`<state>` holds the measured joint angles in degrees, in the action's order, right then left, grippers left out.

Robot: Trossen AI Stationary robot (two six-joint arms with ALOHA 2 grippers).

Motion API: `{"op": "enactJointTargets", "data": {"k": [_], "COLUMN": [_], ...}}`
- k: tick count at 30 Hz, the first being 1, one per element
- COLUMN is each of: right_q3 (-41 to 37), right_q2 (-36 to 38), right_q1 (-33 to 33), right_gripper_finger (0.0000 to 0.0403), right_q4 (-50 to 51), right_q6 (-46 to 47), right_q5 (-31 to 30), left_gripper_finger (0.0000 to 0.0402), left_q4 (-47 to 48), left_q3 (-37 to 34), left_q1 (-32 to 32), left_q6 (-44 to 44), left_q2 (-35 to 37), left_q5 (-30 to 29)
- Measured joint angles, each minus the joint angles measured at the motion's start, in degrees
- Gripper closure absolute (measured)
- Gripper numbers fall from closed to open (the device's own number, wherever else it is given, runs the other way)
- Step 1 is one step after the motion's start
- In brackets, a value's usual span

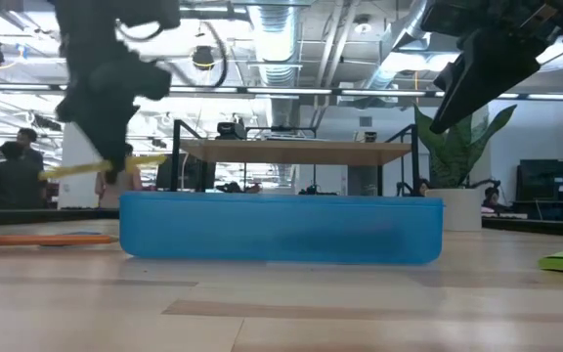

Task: Pack school essentials
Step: Put the yellow pen into the blue supply box, then put the yellow pencil into the blue supply box

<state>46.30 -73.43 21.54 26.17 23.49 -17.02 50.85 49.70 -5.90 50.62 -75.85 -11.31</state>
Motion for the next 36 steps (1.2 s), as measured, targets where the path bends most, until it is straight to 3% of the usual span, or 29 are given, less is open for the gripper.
{"op": "enactJointTargets", "data": {"k": [8,23,31,36], "right_q3": [0.0,0.0,0.0,0.0], "right_q2": [0.1,0.1,0.1,0.1], "right_q1": [-1.6,-4.3,-4.3,-4.3], "right_gripper_finger": [0.0276,0.0276,0.0276,0.0276], "right_q4": [0.1,3.0,3.5,3.5], "right_q6": [0.0,0.3,0.5,0.9], "right_q5": [-0.2,-0.3,-0.2,-0.1], "left_gripper_finger": [0.0401,0.0395,0.0301,0.0248], "left_q4": [-11.7,-12.1,-11.5,-4.3], "left_q3": [6.6,28.1,31.7,31.7], "left_q1": [-4.2,-6.2,-6.1,-6.5], "left_q6": [-10.1,-31.1,-34.4,-33.3], "left_q2": [-3.6,-30.1,-34.8,-33.5], "left_q5": [0.5,11.8,11.4,11.0]}}
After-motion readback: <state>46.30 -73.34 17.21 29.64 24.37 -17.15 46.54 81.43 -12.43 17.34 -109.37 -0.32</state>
